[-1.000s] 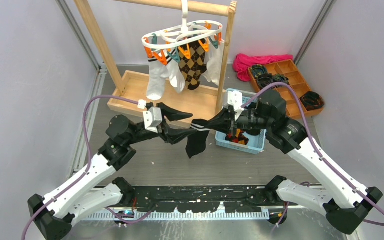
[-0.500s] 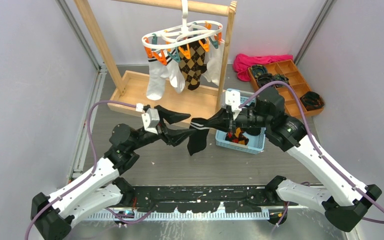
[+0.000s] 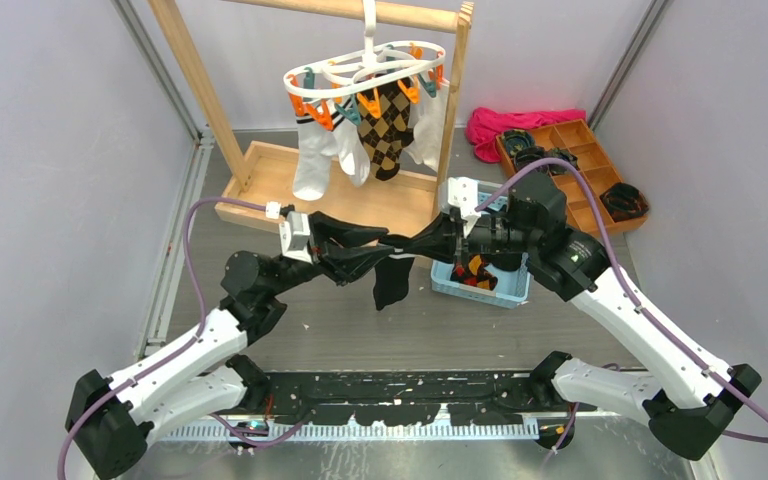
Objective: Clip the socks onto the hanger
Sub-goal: Pick up the sock from the bin.
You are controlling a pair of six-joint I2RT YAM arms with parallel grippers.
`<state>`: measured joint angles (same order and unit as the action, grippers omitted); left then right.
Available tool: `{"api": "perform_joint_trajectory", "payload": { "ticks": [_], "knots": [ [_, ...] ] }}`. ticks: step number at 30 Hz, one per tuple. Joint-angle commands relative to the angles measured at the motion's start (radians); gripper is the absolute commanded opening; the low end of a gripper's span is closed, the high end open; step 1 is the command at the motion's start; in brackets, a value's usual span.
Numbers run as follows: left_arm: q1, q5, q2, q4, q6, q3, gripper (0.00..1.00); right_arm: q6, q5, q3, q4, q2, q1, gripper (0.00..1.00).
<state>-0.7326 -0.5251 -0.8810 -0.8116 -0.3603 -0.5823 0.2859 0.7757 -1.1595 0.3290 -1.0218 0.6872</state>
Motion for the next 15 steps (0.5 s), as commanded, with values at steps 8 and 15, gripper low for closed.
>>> {"api": "perform_joint_trajectory", "payload": {
  "ticks": [8,15],
  "knots": [
    [0.008,-0.012,0.033,-0.061,-0.009,0.024,0.35,-0.045,0.004,-0.054,-0.090,-0.004,0.006,0.01],
    [0.014,-0.018,0.019,-0.102,-0.029,0.020,0.22,-0.048,0.007,-0.054,-0.091,-0.009,0.005,0.01]
  ]
}}
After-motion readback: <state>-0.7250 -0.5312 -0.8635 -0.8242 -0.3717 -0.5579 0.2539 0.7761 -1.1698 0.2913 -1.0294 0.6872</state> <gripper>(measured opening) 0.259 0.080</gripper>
